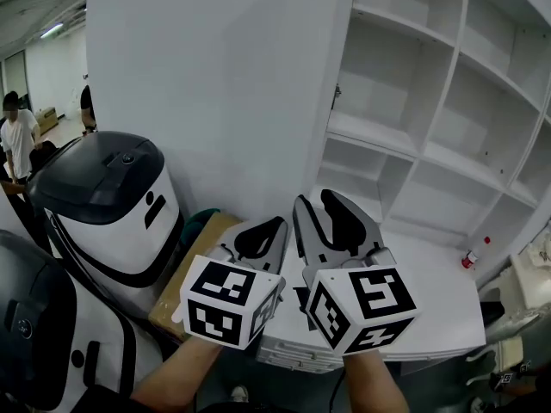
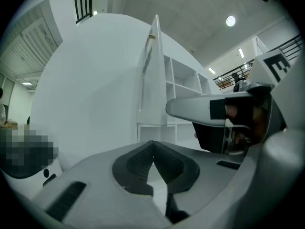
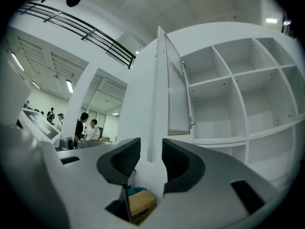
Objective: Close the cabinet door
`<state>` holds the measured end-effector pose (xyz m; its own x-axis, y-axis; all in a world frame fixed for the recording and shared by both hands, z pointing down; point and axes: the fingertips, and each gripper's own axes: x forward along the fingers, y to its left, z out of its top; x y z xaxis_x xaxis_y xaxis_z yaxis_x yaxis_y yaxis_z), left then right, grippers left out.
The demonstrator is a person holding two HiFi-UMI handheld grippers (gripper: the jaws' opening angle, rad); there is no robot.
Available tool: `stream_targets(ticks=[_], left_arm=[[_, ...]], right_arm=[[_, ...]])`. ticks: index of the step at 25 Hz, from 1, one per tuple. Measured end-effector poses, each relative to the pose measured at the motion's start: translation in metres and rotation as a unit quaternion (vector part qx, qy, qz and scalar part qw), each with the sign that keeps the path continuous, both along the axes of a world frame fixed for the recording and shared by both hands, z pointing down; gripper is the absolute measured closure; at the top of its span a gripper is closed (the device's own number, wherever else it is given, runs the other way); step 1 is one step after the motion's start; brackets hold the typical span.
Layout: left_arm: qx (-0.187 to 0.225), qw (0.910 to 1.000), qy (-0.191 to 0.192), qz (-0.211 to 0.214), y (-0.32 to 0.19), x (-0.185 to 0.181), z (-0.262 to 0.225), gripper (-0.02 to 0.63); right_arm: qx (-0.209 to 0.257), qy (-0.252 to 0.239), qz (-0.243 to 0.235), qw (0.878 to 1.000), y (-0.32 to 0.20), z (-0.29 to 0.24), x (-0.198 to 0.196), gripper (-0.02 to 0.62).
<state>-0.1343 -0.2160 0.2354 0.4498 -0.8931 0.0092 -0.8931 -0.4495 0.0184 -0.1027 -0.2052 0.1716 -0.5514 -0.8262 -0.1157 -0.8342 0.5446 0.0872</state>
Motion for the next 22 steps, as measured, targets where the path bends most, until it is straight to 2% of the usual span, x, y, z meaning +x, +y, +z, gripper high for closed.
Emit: stream_targets(ticks=[12,18,22], left_arm=[[0.003,0.9977,0.002,0.068,-0.034,-0.002,-0.002,0.594],[0.003,0.9962,0.002,0.087,-0.043,-0.005,-0.002,0.594],[0.006,0.9952,0.005,0.097,-0.047,-0.006,-0.002,0.594]], right_arm=[[-0.005,0.008,0.076,0.997,-0.032,-0.003,-0.010,0.446],[0.001,0.007,0.100,0.995,-0.041,-0.004,-0.011,0.451],[0.003,0.003,0.097,0.995,-0.041,-0.006,-0.008,0.456]])
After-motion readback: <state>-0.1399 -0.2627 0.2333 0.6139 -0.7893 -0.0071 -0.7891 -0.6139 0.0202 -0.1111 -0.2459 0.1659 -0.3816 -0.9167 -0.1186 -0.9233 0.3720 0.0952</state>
